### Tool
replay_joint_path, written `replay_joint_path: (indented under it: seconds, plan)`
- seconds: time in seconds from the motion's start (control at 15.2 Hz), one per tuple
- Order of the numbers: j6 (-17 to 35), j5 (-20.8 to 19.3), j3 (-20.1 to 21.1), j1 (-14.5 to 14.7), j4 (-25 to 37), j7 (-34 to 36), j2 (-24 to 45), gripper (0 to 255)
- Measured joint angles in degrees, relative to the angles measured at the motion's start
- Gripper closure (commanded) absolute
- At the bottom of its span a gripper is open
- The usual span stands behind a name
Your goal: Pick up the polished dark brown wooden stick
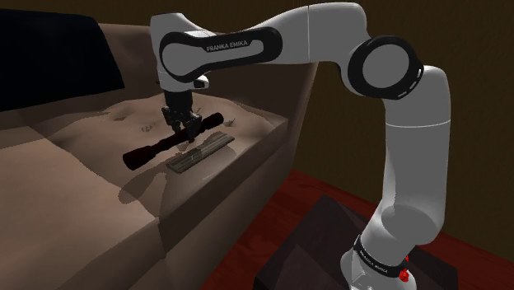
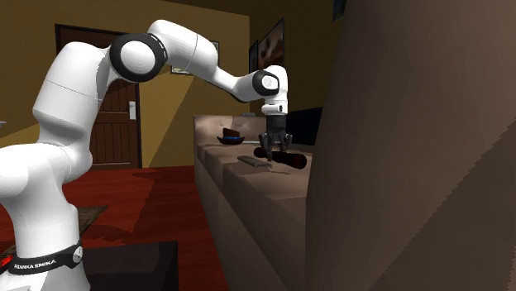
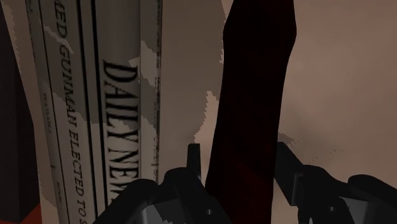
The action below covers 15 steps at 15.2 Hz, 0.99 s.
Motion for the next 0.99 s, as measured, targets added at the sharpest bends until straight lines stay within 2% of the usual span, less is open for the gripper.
replay_joint_path:
  seconds: [0.59, 0.99]
  plan:
    - [-5.95, 0.31, 0.25, 0.56, 5.65, -0.52, -0.33, 255]
    - [-11.05, -0.07, 0.23, 1.46, 11.89, -0.92, 0.81, 255]
